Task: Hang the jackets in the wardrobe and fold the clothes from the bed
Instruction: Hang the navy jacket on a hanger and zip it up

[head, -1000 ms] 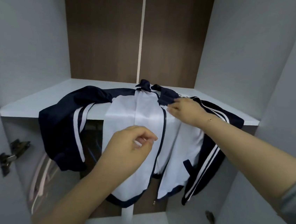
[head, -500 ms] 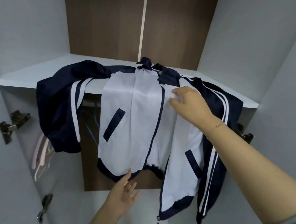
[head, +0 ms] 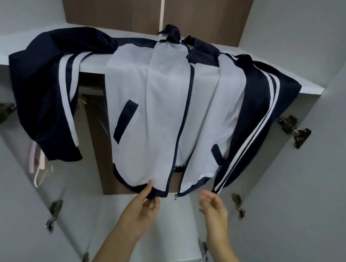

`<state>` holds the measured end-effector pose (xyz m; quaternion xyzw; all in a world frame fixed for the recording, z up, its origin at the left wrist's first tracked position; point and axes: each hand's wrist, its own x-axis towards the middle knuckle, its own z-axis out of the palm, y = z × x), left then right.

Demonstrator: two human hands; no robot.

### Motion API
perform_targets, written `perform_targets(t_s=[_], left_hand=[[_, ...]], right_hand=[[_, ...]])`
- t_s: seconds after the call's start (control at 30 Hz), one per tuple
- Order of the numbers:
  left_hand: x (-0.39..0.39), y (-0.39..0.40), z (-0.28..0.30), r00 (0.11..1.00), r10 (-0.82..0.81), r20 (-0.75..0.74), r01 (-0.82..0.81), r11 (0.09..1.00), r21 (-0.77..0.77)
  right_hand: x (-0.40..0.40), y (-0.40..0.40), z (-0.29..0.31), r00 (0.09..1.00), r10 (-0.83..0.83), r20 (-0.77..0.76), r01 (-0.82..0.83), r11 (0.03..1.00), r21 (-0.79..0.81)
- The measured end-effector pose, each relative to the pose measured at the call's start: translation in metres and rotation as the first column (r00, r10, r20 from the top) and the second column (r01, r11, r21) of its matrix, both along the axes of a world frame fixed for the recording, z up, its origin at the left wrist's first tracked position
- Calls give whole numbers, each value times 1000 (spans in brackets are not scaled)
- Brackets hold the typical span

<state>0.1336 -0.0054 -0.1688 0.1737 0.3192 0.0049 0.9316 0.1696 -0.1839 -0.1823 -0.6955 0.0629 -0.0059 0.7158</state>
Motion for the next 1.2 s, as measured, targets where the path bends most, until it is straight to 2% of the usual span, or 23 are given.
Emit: perform_targets(t_s=[0.07, 0.1, 0.2, 0.33, 0.43, 0.6, 0.73, 0.8, 0.87, 1.07, 1.13, 1.2], left_hand=[[-6, 0, 1, 999, -43, -15, 43, 999, -1], [-8, -1, 1, 998, -66, -14, 66, 998, 8], [-16, -3, 0, 994, -105, -8, 106, 990, 94], [-26, -8, -1, 984, -177, 8, 166, 938, 304], [-33, -13, -1, 964, -265, -7, 242, 872, 425], [-43, -19, -1, 923, -361, -135, 354, 656, 667], [-49, -20, -5, 929, -294, -226, 347, 469, 812], [-54, -20, -8, 934, -281, -220, 328, 434, 839], [-61, -21, -10, 951, -251, -178, 281, 472, 836], [-75, -16, -11, 983, -175, -51, 160, 694, 702], [-77, -15, -9, 984, -178, -10, 139, 737, 661], [-76, -15, -6, 984, -174, 31, 111, 745, 658]], right_hand=[[3, -1, -45, 955, 70, -289, -52, 996, 67], [6, -1, -62, 924, 97, -370, -63, 993, 103], [20, 5, -95, 867, 156, -473, -42, 969, 243], [47, 19, -118, 811, 260, -524, -17, 906, 422], [62, 24, -127, 783, 346, -517, -74, 877, 476], [62, 20, -130, 761, 465, -451, -142, 799, 584], [32, 13, -124, 661, 628, -412, -234, 693, 682], [15, 16, -119, 616, 673, -410, -233, 653, 721], [3, 22, -112, 632, 646, -427, -224, 680, 698], [-19, 12, -94, 753, 525, -397, -229, 774, 590], [-22, 7, -98, 747, 477, -464, -172, 812, 558], [-27, 7, -103, 694, 439, -571, -81, 835, 544]])
